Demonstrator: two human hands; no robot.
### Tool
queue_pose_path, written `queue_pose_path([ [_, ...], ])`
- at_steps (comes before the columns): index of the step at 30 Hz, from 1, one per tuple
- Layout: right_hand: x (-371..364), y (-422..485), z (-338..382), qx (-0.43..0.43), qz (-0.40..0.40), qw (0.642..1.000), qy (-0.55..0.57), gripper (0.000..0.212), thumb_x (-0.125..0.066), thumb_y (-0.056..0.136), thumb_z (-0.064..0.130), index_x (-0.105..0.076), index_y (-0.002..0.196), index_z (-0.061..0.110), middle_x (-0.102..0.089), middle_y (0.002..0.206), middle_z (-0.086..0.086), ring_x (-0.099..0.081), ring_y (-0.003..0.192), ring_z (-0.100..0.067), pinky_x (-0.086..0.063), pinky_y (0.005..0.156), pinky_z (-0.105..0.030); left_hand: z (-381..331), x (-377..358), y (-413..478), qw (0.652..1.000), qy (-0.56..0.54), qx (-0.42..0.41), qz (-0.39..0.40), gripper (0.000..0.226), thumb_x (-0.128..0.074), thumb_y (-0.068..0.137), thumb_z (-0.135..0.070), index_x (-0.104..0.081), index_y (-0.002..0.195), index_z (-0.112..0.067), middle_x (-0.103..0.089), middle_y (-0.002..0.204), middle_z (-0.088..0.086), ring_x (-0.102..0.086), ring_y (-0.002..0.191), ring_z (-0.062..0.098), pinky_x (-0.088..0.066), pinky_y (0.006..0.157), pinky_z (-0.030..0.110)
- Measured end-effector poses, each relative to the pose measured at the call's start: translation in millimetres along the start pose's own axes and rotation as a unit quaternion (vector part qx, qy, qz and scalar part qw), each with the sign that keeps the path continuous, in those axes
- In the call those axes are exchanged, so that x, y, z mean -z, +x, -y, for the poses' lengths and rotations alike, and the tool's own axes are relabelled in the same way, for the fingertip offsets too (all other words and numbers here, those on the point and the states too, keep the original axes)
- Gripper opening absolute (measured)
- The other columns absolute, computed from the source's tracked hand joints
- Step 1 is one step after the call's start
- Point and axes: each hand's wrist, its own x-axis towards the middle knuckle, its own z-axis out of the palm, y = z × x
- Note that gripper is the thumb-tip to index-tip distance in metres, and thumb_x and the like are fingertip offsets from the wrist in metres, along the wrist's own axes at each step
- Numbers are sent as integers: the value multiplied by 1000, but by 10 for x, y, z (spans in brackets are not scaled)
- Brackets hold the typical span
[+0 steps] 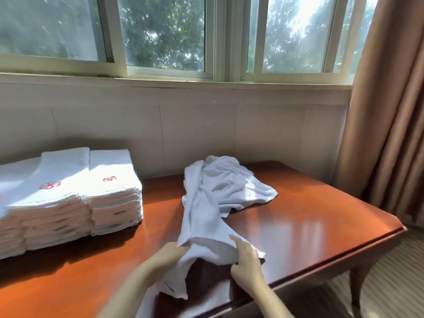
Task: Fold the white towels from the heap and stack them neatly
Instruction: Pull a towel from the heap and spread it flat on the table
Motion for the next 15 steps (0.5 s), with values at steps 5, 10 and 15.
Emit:
queue_pose_path([
  [5, -235, 201, 336, 21, 73, 993, -95, 51, -46, 81, 9, -58, 125, 31, -42, 140, -8, -30, 135, -24, -27, 109, -28, 581, 530, -229, 990, -97, 77, -72, 29, -40, 100, -40, -64, 95, -23, -64, 94, -7, -57, 79, 2, -43, 75, 17],
  [10, -472, 138, 790, 101, 163, 981, -17, 14, -58, 82, 22, -64, 76, 11, -62, 88, -1, -56, 91, -16, -46, 83, -31, 1092, 1033, -517, 973, -36, 130, -186, 34, -50, 98, -39, -69, 86, -13, -74, 96, 8, -65, 84, 17, -47, 71, 28],
  [15, -659, -68, 1336, 129, 175, 965, 149, 15, -53, 80, 14, -46, 67, 11, -40, 65, 4, -36, 64, -8, -28, 56, -28, 909, 1042, -620, 940, 218, 37, -259, 64, -58, 84, -21, -33, 143, -25, -43, 140, 4, -41, 130, 24, -35, 104, 33],
])
